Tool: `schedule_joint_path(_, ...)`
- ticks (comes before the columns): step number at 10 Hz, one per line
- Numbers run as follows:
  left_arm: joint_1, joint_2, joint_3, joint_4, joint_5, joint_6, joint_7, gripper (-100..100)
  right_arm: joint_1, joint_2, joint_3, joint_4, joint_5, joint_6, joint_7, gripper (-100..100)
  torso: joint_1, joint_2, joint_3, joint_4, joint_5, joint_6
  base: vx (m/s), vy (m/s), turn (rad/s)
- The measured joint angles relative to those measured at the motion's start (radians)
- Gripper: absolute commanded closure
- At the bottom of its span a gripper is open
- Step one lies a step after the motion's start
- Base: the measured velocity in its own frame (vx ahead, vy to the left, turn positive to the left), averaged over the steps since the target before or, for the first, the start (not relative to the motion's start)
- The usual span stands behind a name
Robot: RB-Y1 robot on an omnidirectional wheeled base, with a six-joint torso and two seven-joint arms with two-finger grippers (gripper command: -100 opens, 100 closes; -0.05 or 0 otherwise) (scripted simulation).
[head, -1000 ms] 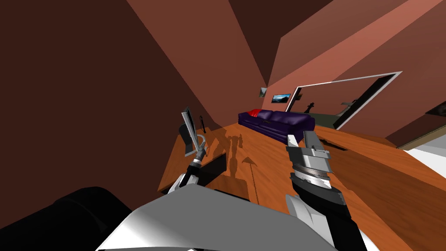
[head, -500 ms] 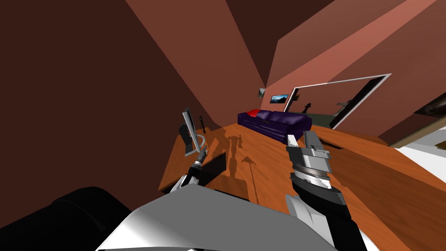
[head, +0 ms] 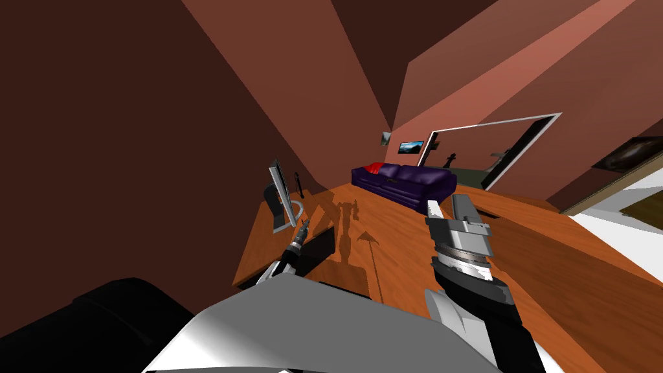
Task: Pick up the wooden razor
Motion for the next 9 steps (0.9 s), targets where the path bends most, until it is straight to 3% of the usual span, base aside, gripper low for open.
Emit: schedule_joint_path(9,-0.078,0.032,-0.03,0.217,-0.019,0.04,-0.067,-100,0.0,0.0,0.0,0.0,0.0,0.0,0.0,0,0.001,-0.001,0.0,0.0,0.0,0.0,0.005,0.008,-0.056)
